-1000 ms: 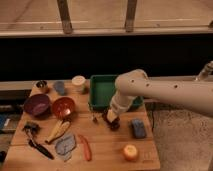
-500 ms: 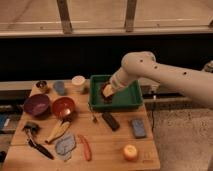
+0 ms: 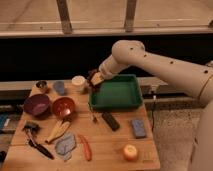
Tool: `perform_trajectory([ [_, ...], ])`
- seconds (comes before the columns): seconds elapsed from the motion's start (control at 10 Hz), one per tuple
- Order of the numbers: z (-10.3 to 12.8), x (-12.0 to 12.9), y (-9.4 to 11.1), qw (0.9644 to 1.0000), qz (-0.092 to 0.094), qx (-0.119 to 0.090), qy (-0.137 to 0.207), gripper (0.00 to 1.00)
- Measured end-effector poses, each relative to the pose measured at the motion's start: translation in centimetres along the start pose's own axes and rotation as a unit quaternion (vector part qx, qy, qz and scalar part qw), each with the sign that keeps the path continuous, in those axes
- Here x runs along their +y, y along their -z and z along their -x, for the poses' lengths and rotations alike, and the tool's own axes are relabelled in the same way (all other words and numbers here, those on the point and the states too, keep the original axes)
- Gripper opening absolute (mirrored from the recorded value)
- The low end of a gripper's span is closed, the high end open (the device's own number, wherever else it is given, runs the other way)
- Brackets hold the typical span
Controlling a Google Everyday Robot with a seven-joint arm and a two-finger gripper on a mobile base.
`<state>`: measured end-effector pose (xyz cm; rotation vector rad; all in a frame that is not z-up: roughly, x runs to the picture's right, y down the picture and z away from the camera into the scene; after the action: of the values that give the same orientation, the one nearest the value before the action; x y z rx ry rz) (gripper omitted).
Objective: Place grapes in metal cup
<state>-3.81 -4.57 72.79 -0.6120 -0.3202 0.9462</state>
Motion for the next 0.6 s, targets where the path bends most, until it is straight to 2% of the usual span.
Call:
perform_trajectory([
  [0.4,0.08,0.13,-0.11,1.0,0.001,0.0,0.001,0.0],
  [0.6,0.15,0.25,-0.18,1.0,0.001,-0.007,0.006,0.0],
])
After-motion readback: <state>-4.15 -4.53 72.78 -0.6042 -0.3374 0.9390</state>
